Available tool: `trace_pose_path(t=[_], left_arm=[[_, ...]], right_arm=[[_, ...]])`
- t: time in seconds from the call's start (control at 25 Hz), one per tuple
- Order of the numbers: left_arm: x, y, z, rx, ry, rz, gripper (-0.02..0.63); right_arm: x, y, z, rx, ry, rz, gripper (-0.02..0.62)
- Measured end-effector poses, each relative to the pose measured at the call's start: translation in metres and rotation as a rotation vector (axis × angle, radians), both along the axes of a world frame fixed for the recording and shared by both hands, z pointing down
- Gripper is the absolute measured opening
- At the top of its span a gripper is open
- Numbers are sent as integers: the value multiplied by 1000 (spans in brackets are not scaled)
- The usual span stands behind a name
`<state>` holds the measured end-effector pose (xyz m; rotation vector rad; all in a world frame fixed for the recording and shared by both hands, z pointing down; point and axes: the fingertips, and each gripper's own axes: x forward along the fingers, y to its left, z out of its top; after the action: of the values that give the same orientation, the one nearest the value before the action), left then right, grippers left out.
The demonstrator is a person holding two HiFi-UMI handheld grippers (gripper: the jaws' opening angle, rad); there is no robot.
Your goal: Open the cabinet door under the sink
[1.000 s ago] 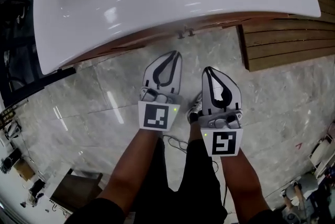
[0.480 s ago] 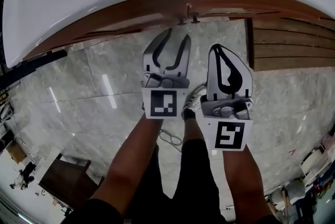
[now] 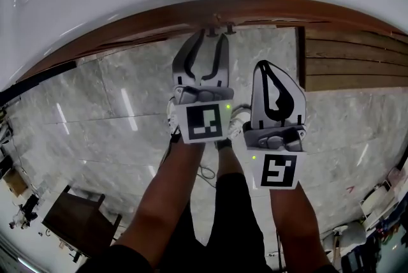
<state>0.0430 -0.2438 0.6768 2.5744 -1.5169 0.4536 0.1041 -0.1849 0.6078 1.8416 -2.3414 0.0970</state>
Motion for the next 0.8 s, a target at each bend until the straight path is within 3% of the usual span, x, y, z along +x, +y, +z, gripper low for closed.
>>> trace_pose_path(t=[0.24, 0.56, 0.8], left_arm=[[-3, -5, 0, 25, -51, -44, 115], [-4, -4, 1, 22, -36, -55, 103], [-4, 2, 0, 1, 24, -59, 96]], right_arm=[[5, -2, 6, -7, 5, 0, 24], [8, -2, 16, -24, -3, 5, 25], [8, 6, 17, -24, -9, -5, 25]])
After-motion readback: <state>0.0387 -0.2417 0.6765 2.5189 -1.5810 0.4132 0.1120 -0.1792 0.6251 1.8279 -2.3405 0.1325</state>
